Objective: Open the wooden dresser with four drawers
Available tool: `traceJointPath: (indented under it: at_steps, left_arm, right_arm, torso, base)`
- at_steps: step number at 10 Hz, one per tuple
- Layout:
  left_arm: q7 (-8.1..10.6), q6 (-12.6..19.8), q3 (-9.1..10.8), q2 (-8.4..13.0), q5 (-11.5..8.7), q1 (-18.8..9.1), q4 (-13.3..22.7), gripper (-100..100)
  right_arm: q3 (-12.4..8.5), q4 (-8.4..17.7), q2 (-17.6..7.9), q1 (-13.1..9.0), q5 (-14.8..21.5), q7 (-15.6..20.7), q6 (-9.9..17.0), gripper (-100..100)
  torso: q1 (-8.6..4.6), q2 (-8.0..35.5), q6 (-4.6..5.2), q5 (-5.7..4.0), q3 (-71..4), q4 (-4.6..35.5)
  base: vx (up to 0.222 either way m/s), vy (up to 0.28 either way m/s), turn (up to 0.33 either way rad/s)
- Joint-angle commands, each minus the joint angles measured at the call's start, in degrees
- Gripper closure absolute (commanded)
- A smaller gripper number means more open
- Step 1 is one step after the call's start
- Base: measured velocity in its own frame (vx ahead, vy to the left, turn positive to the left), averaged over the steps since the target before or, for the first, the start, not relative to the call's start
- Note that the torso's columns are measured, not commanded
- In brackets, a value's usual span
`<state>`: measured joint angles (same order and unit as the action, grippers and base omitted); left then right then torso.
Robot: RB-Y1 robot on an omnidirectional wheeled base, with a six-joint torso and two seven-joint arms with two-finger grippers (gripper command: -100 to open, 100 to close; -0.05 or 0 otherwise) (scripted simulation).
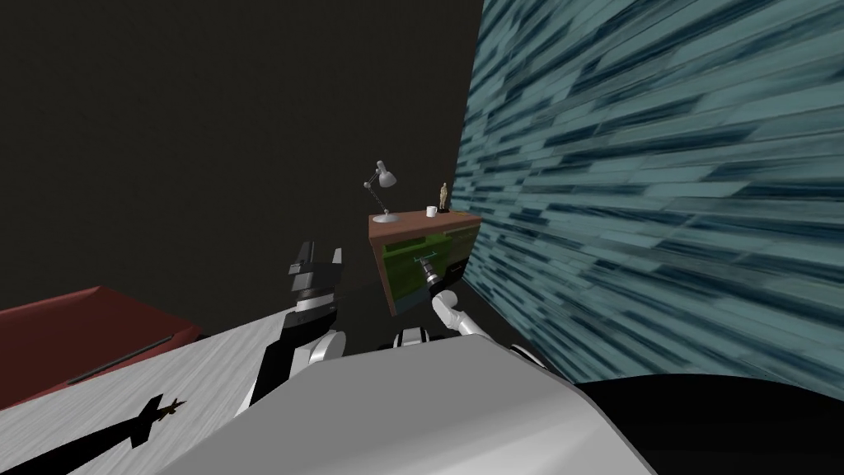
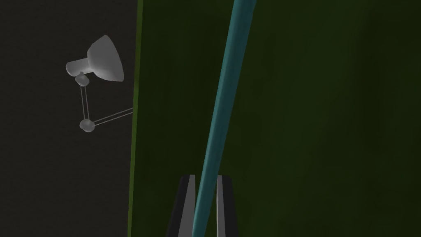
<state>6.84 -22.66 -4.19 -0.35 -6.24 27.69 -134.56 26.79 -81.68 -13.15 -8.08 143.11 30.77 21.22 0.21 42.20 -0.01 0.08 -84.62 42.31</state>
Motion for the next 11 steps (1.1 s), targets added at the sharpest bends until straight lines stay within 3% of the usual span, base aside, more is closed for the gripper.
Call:
traceJointPath:
  at_steps: [1, 4, 7, 8, 11]
  left_arm:
    - [0.0, 0.0, 0.0, 0.0, 0.0, 0.0, 0.0, 0]
    - [0.0, 0.0, 0.01, 0.0, 0.0, 0.0, 0.0, 0]
    - [0.0, 0.0, 0.01, 0.0, 0.0, 0.0, 0.0, 0]
    - [0.0, 0.0, 0.01, 0.0, 0.0, 0.0, 0.0, 0]
    - [0.0, 0.0, 0.01, 0.0, 0.0, 0.0, 0.0, 0]
  right_arm:
    - [-3.7, -1.2, 0.3, 0.6, -4.5, -4.5, -0.3, 100]
    - [-3.7, -1.2, 0.3, 0.6, -9.7, -4.7, -0.3, 100]
    - [-3.7, -1.2, 0.3, 0.6, -14.9, -4.7, -0.3, 100]
    - [-2.4, -1.7, 0.0, 1.1, -11.9, -4.0, -0.8, 100]
    - [-1.3, -3.0, -1.8, 2.1, -6.8, -2.2, -1.1, 100]
  torso:
    - [-0.27, 0.1, 0.29, -0.02, 0.0, 0.2]
    - [-1.05, 0.1, 0.64, -0.2, 0.1, 0.3]
    - [-1.02, 0.0, 0.68, -0.21, 0.0, 0.1]
    - [-1.03, 0.0, 0.68, -0.22, 0.0, 0.1]
    - [-0.53, 0.1, 0.23, -0.15, 0.1, -0.1]
  base:
    - [-0.008, 0.034, -0.007]
    - [0.002, 0.011, 0.009]
    - [0.0, 0.0, 0.0]
    - [-0.022, 0.004, -0.003]
    - [-0.061, -0.021, -0.029]
